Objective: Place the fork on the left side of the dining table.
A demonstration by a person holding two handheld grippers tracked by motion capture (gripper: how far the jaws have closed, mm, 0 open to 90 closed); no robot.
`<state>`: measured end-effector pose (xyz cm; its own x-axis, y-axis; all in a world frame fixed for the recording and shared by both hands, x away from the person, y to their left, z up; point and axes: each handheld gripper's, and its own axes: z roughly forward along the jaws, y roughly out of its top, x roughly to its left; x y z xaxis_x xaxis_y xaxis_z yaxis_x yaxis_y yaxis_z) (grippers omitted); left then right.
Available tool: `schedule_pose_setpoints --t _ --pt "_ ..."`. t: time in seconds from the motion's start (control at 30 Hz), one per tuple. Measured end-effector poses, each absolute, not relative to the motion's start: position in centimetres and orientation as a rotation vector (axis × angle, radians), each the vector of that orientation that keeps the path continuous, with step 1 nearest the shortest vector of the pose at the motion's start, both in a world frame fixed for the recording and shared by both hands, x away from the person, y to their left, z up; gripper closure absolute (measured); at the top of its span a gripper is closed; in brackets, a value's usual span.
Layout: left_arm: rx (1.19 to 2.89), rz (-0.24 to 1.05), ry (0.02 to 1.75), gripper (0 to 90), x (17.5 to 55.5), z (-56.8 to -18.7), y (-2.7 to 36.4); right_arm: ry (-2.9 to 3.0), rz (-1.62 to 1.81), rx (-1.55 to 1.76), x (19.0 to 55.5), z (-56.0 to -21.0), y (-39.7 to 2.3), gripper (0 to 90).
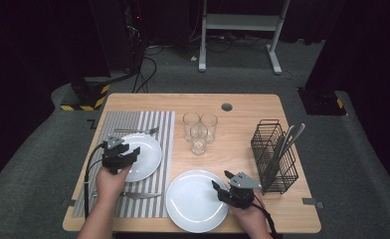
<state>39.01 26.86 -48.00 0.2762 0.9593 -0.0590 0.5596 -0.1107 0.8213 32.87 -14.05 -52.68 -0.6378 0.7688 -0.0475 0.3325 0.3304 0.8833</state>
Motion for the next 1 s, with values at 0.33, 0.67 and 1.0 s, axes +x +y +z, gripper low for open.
schedule_pose_setpoints --t 0.33,0.67,1.0 --pt "1.775 0.669 1.35 46.6 37.2 -48.2 27.0 2.134 1.26 0.993 33.1 -52.6 -14.3 37.6" --pt "1.781 0.687 1.325 46.9 34.9 -48.3 27.0 2.147 1.252 1.02 33.3 -52.5 -14.4 34.0" --pt "1.772 0.667 1.318 46.6 32.9 -48.9 27.7 2.158 1.274 1.031 33.5 -52.3 -14.4 25.8"
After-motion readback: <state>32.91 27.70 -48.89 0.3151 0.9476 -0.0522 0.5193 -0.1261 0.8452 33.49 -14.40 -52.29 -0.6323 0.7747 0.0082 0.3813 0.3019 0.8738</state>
